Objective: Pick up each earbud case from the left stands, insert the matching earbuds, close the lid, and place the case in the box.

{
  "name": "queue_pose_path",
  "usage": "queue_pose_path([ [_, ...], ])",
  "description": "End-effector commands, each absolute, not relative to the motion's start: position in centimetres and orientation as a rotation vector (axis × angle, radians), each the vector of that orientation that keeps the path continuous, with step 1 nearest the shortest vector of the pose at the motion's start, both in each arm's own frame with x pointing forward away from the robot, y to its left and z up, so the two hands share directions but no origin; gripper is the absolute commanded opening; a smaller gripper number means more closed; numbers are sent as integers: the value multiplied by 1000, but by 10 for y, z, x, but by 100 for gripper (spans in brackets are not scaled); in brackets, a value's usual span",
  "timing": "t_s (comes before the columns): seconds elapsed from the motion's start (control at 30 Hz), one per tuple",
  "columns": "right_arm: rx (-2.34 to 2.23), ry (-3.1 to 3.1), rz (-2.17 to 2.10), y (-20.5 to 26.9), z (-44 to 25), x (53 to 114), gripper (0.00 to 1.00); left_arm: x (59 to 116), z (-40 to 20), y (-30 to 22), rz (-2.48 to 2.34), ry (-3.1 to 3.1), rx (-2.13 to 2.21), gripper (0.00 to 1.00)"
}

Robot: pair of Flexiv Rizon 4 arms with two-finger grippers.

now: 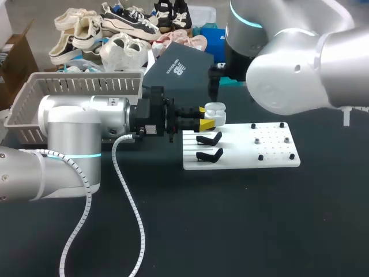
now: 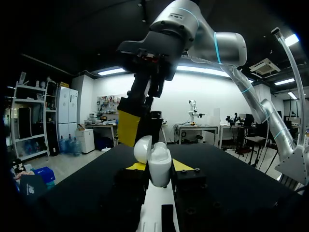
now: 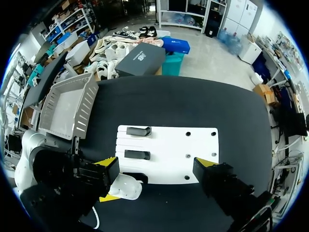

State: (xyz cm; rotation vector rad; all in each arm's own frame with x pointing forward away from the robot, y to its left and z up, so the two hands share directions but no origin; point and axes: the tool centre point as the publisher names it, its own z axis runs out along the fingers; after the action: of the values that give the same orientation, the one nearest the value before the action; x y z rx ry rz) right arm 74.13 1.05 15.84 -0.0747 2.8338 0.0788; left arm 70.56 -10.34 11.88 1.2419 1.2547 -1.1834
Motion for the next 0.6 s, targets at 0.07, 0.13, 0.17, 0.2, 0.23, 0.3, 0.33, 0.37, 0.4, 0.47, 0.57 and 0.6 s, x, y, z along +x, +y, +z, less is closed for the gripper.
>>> queue_pose_path([
  [0.07, -80, 2836, 92, 5, 166, 725, 99, 706, 118, -104, -1185, 1253, 1243, 0],
  [0.13, -90, 2847, 90, 5, 166, 722, 99, 706, 118, -104, -1185, 1253, 1243, 0],
  [0.17, -95, 2853, 92, 5, 166, 721, 99, 706, 118, -104, -1185, 1253, 1243, 0],
  [0.2, -99, 2860, 91, 4, 166, 720, 100, 706, 118, -104, -1185, 1253, 1243, 0],
  [0.23, -100, 2858, 87, 4, 166, 720, 100, 706, 118, -104, -1185, 1253, 1243, 0],
  [0.3, -84, 2845, 93, 3, 167, 720, 100, 706, 118, -104, -1185, 1253, 1243, 0],
  [0.33, -73, 2831, 99, 2, 168, 720, 100, 706, 118, -104, -1185, 1253, 1243, 0],
  [0.37, -63, 2818, 108, 1, 170, 720, 100, 706, 118, -104, -1185, 1253, 1243, 0],
  [0.4, -59, 2810, 116, 0, 172, 720, 100, 706, 118, -104, -1185, 1253, 1243, 0],
  [0.47, -55, 2781, 121, -2, 176, 719, 100, 706, 118, -104, -1185, 1253, 1243, 0],
  [0.57, -98, 2750, 162, -6, 181, 714, 100, 707, 121, -99, -1174, 1257, 1233, 0],
  [0.6, -115, 2739, 172, -8, 182, 712, 100, 708, 124, -94, -1164, 1261, 1222, 0],
])
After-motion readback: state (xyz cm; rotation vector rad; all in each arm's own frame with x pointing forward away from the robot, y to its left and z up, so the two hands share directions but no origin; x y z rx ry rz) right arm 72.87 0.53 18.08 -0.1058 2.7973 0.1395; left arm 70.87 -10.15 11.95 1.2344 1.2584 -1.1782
